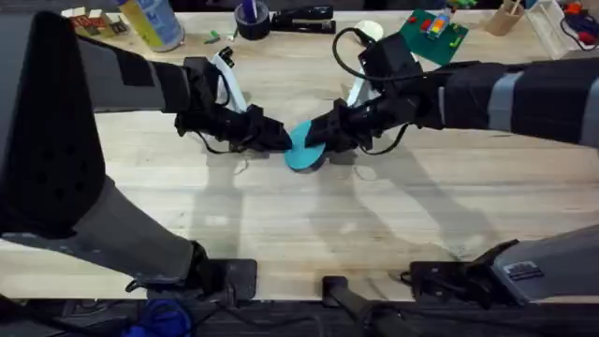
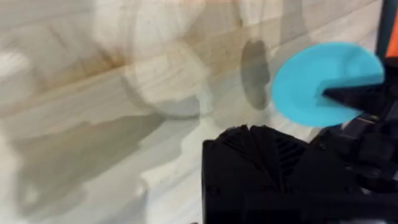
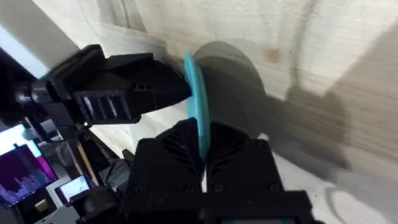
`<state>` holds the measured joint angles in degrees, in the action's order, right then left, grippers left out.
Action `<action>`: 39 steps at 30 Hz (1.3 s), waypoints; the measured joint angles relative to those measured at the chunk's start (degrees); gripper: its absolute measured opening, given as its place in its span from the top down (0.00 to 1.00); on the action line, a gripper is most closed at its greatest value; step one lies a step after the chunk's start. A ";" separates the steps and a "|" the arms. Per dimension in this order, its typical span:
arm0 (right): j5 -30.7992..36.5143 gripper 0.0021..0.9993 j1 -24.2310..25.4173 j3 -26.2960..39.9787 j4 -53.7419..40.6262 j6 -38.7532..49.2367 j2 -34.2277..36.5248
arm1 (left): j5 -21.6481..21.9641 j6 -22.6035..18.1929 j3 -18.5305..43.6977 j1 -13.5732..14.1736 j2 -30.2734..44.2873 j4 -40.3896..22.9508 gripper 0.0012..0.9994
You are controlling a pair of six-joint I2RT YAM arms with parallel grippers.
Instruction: Pick up the plates from the table one by one and place each into a slot on the dish rack.
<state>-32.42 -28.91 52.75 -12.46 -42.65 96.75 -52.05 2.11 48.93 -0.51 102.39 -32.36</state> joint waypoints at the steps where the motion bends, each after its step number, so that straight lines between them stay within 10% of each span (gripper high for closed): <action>1: 0.00 0.97 0.00 0.00 -0.03 0.00 0.00 | 0.00 0.00 0.00 0.00 0.00 0.00 0.96; 16: 4.76 0.97 -0.18 1.50 -13.09 8.30 -6.48 | 3.17 -1.97 -0.02 0.46 -3.47 -1.58 0.96; 39: 29.88 0.97 -0.20 18.90 -47.83 25.16 -19.90 | 21.79 -3.89 0.78 0.48 -44.34 -28.52 0.96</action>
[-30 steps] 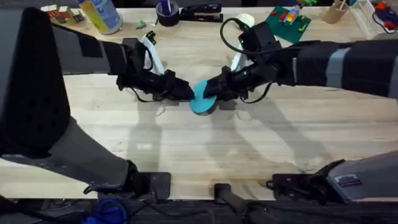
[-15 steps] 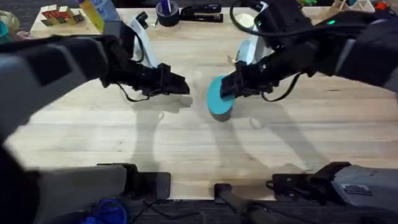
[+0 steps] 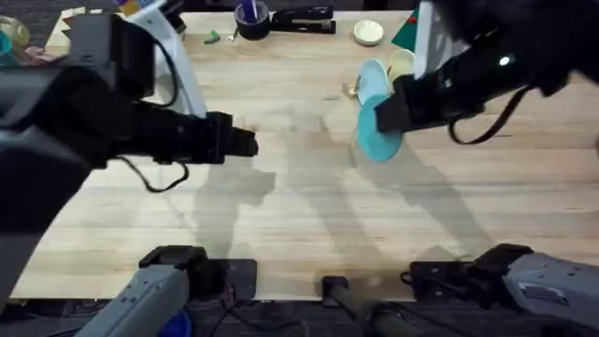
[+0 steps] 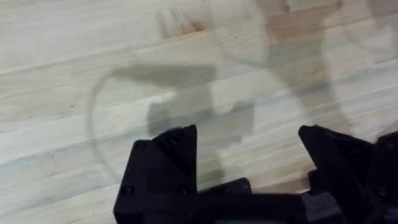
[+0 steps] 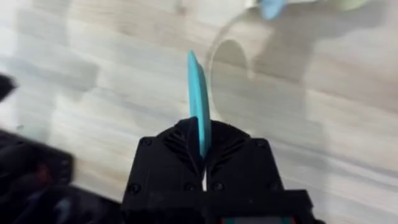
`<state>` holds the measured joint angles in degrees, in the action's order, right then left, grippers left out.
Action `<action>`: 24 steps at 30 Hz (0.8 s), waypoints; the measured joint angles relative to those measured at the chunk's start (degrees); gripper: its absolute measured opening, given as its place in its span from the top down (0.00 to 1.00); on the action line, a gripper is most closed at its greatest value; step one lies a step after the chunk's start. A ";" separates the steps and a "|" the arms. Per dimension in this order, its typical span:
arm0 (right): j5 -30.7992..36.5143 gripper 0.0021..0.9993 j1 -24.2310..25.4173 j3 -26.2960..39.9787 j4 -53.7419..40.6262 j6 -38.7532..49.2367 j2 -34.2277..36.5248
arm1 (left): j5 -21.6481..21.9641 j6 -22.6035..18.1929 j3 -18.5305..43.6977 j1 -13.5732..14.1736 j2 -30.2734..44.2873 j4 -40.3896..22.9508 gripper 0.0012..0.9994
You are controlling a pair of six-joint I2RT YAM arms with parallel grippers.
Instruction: Pick up the plates from the table one by one and place each into a slot on the dish rack.
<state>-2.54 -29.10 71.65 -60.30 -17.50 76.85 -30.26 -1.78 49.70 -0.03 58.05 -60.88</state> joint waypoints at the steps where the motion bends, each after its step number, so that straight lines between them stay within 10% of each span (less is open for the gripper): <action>1: 1.70 0.97 0.01 1.07 -0.81 0.87 -0.10 | 0.76 -0.01 0.53 0.00 -1.24 -0.75 0.95; 12: 12.20 0.97 3.85 6.19 -1.09 9.41 -0.18 | 7.90 -0.40 13.13 0.00 -4.49 -10.81 0.13; 24: 12.08 0.97 12.30 8.03 3.82 19.61 -0.12 | 14.24 -3.81 21.11 0.00 -4.42 -18.81 0.00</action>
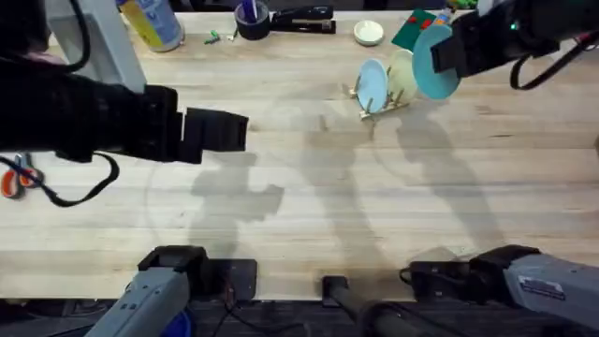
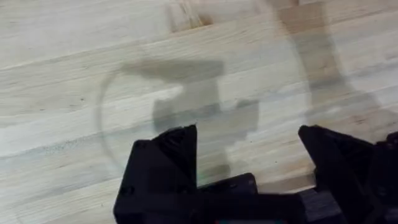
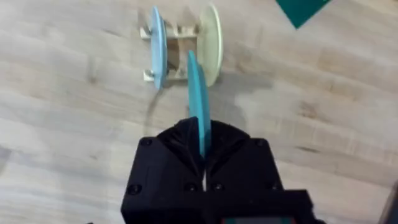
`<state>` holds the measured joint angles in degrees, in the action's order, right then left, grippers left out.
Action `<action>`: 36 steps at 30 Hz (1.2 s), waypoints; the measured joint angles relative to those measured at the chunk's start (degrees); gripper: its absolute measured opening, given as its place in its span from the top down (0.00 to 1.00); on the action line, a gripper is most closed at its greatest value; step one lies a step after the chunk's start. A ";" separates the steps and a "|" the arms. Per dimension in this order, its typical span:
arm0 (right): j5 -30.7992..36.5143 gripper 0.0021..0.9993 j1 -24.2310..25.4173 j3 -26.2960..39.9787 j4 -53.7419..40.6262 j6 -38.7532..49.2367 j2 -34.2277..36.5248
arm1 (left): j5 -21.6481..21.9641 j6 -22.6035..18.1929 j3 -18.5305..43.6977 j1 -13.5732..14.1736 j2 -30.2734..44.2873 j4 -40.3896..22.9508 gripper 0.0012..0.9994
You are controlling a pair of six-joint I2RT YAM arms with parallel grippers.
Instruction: Pick up the plates from the table one by one and place each into a slot on the dish rack.
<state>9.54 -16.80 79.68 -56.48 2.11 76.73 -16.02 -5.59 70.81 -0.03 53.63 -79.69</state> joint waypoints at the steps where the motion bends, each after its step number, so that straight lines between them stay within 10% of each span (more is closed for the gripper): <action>1: -0.50 0.97 0.41 0.02 0.71 0.57 0.07 | 0.50 -0.29 0.32 0.00 0.00 -0.44 0.00; 36: -3.34 0.97 3.85 14.07 2.76 3.42 22.66 | 3.88 -1.74 2.88 0.00 0.48 -3.92 0.00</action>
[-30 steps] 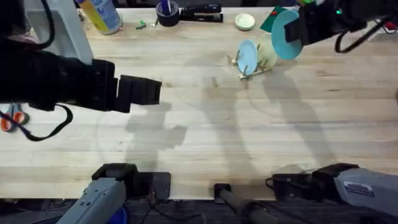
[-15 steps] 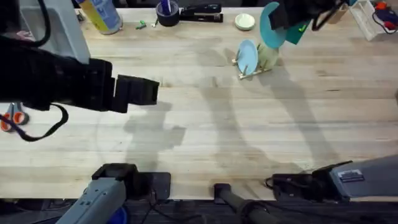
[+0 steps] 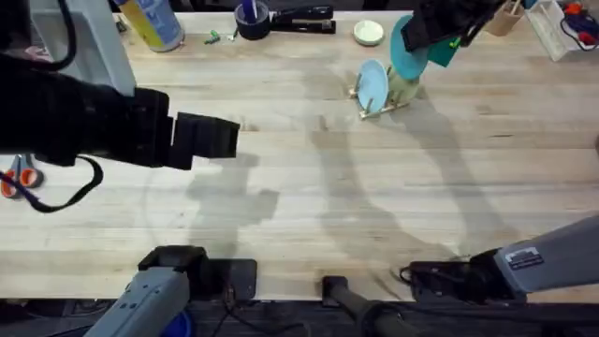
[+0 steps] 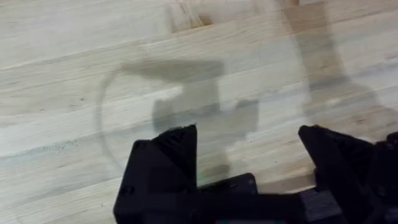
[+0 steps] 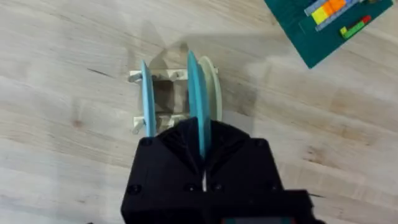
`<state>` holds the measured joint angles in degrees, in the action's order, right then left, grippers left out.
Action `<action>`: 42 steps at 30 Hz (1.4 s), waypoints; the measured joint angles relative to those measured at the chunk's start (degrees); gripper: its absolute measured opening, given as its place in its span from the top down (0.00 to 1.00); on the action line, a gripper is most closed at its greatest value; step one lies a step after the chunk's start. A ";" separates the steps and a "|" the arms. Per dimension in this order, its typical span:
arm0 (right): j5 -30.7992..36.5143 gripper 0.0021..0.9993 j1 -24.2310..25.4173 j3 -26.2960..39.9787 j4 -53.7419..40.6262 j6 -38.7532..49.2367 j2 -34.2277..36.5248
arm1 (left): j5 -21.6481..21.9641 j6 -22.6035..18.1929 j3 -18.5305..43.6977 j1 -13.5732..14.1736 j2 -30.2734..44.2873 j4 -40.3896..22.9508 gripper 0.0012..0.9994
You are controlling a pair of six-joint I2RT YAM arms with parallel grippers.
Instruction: Pick up the plates from the table one by one and place each into a slot on the dish rack.
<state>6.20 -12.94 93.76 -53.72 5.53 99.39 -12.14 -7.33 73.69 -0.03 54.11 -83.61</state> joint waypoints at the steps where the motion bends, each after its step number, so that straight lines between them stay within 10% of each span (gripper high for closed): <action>1: 0.00 0.97 0.02 0.02 -0.14 -0.20 -0.01 | 0.00 0.00 0.00 0.00 0.00 0.00 0.00; 42: -2.60 0.97 0.45 0.09 -1.15 -0.75 2.47 | 0.00 0.00 0.00 0.00 0.00 0.00 0.00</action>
<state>3.60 -12.49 93.84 -54.87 4.78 101.86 -12.14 -7.33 73.69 -0.03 54.11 -83.61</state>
